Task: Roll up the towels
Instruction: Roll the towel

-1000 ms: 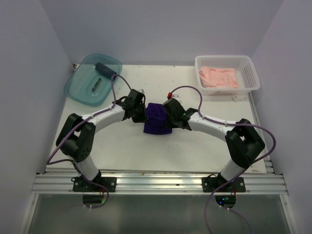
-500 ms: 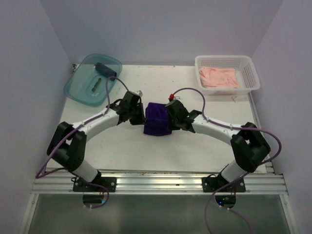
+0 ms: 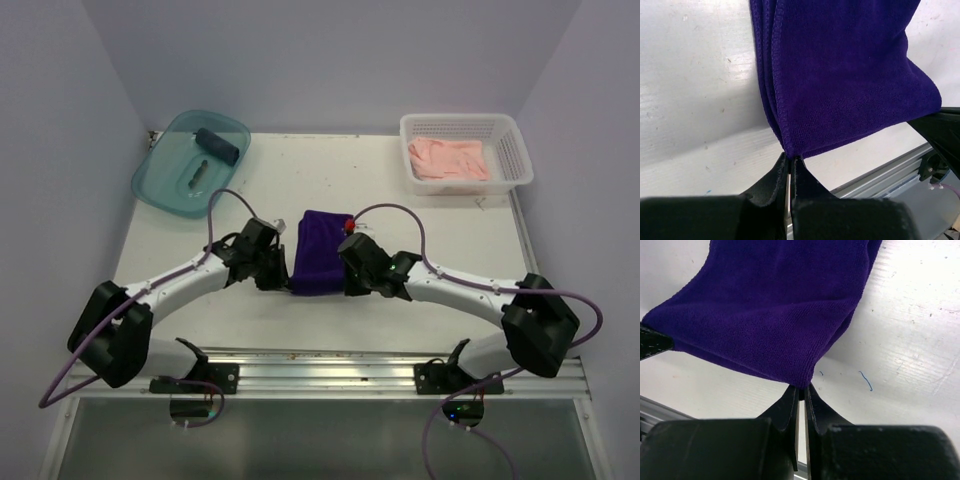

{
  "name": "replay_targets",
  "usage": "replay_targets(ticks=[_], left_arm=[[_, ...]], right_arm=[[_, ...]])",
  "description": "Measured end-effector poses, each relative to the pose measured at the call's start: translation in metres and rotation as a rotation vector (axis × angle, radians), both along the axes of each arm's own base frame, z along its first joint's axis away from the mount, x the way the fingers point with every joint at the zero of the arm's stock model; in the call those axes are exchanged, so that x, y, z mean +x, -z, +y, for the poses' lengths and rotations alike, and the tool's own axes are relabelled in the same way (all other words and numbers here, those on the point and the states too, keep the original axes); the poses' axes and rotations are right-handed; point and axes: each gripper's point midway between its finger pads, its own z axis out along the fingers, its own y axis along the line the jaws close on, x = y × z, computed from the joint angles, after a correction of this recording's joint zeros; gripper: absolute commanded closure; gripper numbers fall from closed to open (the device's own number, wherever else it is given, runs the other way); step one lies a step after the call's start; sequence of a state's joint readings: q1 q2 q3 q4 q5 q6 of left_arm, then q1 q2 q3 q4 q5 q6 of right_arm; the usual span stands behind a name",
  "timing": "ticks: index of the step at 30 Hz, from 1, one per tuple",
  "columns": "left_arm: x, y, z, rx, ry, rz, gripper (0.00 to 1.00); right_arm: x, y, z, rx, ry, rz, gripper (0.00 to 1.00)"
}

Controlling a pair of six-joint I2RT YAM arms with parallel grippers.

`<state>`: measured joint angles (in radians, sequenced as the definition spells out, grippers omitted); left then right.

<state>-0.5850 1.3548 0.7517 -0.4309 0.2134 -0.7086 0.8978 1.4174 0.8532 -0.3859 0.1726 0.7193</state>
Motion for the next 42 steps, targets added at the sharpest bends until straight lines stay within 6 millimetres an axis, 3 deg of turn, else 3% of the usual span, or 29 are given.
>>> replay_targets(ticks=[4,11,17,23,28,31,34,38,39,40,42], left_arm=[[0.007,-0.01,-0.003,-0.01,-0.01,-0.024,1.0],[0.042,-0.027,-0.015,0.0,-0.038,-0.08,1.0],[0.07,-0.016,-0.024,0.023,-0.055,-0.065,1.0],[0.082,0.003,-0.024,0.048,-0.072,-0.034,1.0],[0.087,0.021,-0.02,0.065,-0.079,-0.005,0.72],[0.09,0.019,-0.018,0.073,-0.077,-0.015,0.66],[0.095,0.009,-0.015,0.081,-0.085,-0.051,0.51],[0.102,-0.025,-0.012,0.065,-0.1,-0.143,0.55],[0.103,-0.034,-0.012,0.053,-0.101,-0.165,0.59],[0.104,-0.042,-0.013,0.041,-0.104,-0.185,0.66],[0.105,-0.054,-0.016,0.016,-0.1,-0.216,0.73]], right_arm=[[0.005,-0.006,-0.003,-0.017,0.01,-0.024,1.0],[0.036,-0.018,-0.002,-0.051,0.038,-0.08,1.0],[0.056,-0.005,-0.013,-0.094,0.067,-0.068,1.0],[0.073,0.009,-0.015,-0.126,0.08,-0.055,0.97],[0.078,0.019,-0.014,-0.141,0.078,-0.042,0.66],[0.079,0.016,-0.016,-0.148,0.073,-0.053,0.57],[0.081,0.004,-0.02,-0.146,0.08,-0.085,0.53],[0.083,-0.029,-0.022,-0.096,0.091,-0.158,0.58],[0.084,-0.037,-0.022,-0.081,0.095,-0.177,0.63],[0.085,-0.043,-0.022,-0.071,0.096,-0.191,0.74],[0.086,-0.046,-0.021,-0.064,0.097,-0.199,0.81]])
